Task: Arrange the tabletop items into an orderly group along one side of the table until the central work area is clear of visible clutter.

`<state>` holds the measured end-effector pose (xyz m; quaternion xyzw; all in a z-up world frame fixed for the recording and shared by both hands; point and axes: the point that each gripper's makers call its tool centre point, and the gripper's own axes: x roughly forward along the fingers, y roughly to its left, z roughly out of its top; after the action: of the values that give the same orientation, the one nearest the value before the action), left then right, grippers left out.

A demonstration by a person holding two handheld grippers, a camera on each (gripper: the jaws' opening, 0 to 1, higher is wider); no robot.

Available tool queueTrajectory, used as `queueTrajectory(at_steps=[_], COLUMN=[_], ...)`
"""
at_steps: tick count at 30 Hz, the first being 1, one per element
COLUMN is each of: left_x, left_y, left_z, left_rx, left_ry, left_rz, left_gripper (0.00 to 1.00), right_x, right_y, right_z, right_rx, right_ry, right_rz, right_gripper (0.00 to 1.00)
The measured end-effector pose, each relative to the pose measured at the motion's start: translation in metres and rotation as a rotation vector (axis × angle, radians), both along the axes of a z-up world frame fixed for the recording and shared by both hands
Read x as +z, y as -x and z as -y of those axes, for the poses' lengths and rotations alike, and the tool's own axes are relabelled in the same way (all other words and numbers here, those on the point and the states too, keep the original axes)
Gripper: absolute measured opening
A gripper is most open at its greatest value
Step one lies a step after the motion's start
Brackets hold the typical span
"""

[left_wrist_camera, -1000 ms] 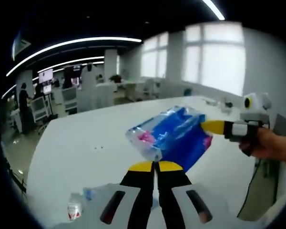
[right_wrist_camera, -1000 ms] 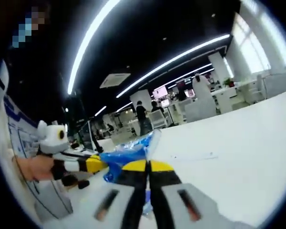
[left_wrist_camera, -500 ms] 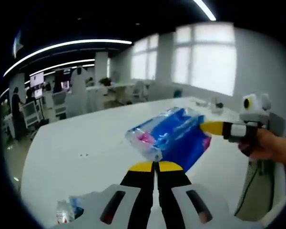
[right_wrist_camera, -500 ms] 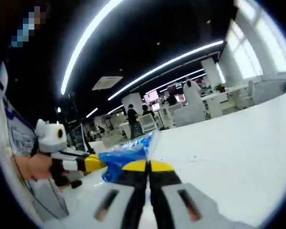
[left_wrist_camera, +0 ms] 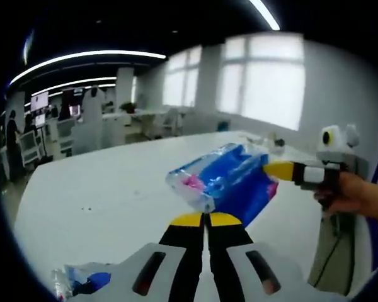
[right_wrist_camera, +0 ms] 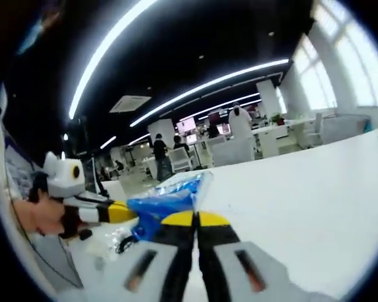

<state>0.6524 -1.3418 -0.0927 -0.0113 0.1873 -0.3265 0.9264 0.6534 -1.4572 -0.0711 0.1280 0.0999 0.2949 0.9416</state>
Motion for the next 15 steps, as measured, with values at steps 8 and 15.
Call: queueTrajectory(at_steps=[8,15], left_x=[-0.035,-0.068], left_y=[-0.018,-0.037], left_z=[0.011,0.013], left_rx=[0.013,0.032], left_ry=[-0.006,-0.001], left_rz=[-0.054,-0.117], left_gripper=[0.0,0.0], right_x=[-0.032,-0.07], right_y=[-0.021,-0.043], right_z=[0.01,0.013], right_rx=[-0.001,0.013], right_ry=[0.049,0.093], right_rz=[-0.057,-0.121], right_gripper=[0.0,0.0])
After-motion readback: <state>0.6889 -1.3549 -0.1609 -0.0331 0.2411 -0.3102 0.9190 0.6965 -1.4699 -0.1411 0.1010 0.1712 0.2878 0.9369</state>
